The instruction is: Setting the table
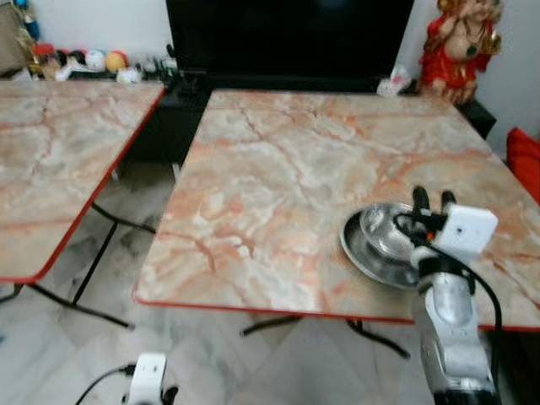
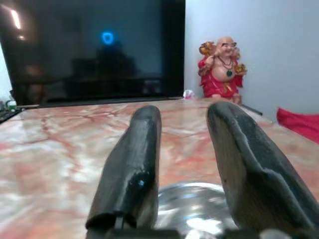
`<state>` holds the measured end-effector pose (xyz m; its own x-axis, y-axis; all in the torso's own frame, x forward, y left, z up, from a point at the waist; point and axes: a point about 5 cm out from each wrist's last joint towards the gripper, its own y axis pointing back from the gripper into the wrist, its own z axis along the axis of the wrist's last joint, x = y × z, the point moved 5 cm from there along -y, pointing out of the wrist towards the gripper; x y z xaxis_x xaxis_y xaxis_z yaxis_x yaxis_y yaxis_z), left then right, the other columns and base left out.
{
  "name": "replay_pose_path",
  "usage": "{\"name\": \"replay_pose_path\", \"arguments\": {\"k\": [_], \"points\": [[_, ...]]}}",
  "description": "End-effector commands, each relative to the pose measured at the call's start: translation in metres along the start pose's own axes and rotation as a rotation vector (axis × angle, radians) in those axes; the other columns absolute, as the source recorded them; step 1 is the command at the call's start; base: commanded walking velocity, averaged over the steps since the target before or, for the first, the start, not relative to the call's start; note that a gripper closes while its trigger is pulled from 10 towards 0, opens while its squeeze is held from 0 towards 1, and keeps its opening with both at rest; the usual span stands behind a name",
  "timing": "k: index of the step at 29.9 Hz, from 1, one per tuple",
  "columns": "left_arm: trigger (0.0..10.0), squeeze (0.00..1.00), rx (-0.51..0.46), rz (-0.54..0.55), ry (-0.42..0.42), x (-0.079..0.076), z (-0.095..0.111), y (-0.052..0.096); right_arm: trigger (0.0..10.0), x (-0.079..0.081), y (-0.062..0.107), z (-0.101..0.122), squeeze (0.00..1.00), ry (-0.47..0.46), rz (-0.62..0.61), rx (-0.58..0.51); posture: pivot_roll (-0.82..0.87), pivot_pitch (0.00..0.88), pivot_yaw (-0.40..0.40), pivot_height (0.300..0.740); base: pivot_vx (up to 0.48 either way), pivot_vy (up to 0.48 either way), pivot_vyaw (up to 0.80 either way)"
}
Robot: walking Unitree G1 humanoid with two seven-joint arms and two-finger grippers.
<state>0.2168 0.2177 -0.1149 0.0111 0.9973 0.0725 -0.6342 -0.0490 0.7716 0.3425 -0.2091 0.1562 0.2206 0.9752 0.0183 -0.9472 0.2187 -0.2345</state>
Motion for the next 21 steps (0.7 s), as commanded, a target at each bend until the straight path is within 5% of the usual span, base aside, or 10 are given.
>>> {"name": "replay_pose_path", "arguments": {"k": [1,21], "points": [[10.0,0.00,0.011,0.007,0.000,0.003,-0.003,0.001,10.0,0.007,-0.002,0.002,0.00,-0.012,0.020,-0.007,0.04,0.000,0.004,0.740,0.000,0.480,0.00],[10.0,0.00,0.001,0.011,0.012,0.002,0.001,0.000,10.0,0.019,-0.005,0.004,0.00,-0.035,0.052,-0.017,0.05,0.000,0.000,0.740,0.000,0.480,0.00]]}}
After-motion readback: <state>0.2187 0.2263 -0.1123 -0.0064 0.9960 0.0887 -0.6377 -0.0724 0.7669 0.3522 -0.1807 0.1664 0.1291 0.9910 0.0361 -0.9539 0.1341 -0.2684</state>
